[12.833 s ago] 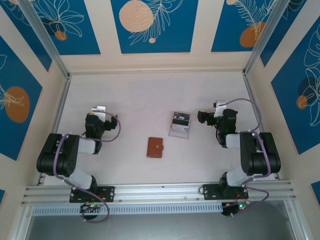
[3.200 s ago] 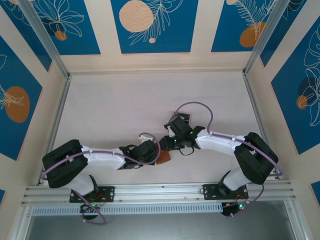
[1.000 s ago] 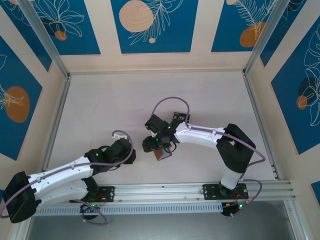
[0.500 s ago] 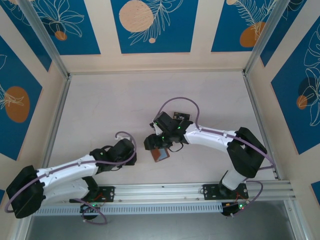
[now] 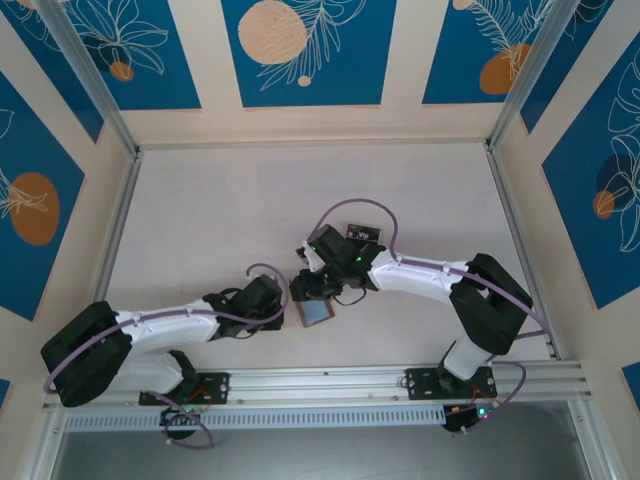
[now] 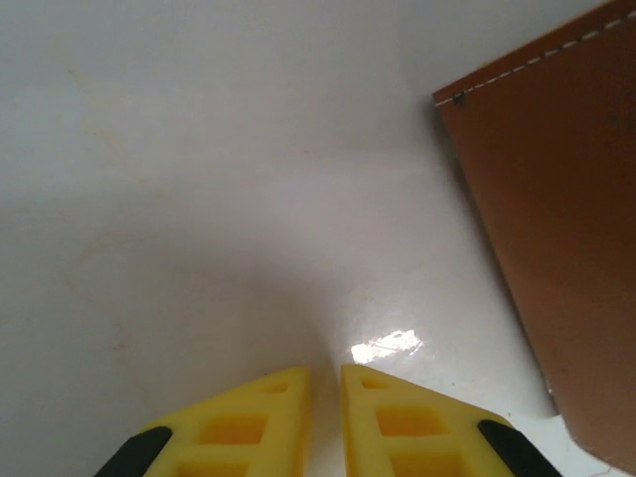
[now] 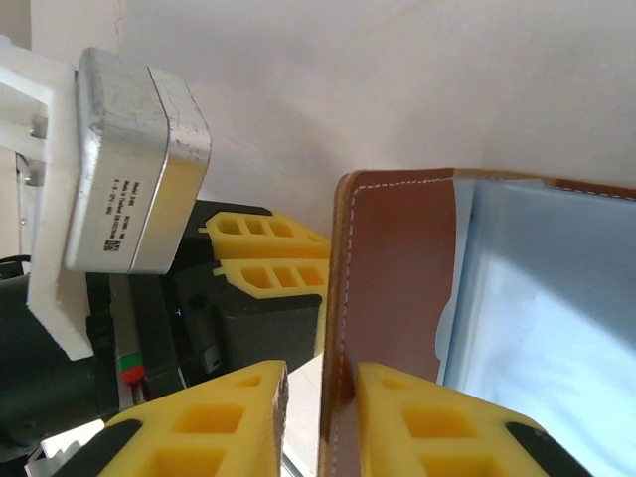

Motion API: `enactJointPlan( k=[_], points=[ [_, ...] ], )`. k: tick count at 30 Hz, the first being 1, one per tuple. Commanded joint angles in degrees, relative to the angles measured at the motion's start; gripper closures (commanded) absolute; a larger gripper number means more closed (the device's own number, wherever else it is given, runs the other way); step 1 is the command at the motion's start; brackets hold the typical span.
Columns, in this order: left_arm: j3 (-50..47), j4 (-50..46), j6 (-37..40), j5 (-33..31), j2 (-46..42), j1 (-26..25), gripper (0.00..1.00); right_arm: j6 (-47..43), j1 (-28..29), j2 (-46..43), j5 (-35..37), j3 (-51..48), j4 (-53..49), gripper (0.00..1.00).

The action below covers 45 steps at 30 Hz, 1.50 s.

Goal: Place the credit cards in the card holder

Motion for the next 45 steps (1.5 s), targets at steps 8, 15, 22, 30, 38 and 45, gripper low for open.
enactJointPlan(
  k=[8,15,22,30,38,45],
  points=[
    [1.31,6.73,-0.23,0.82,5.45,1.09,0.86,3.13,-1.16,2.87,-7.81,-3.19,7.82,0.66],
    [-0.2,6.1,-1.67,-0.12,3.44,2.08,0.86,4.05,-1.24,6.09,-8.18,-3.43,9.9,0.68],
    [-1.75,0.11,-3.03,-3.27,-3.05,2.69,0.83,2.23,-0.16,9.07,-2.12,-0.79,4.98,0.69],
    [-3.34,-10.7,-4.24,-6.54,-14.78,2.79,0.78,2.03,1.35,12.81,0.54,1.3,3.14,0.6],
    [-3.19,-15.42,-1.34,-3.41,-24.27,2.79,0.72,2.96,1.49,15.74,2.37,2.63,1.46,0.4],
    [-3.0,-13.23,-0.74,-1.58,-24.31,2.78,0.69,4.42,0.91,16.89,0.83,2.55,2.37,0.31]
  ],
)
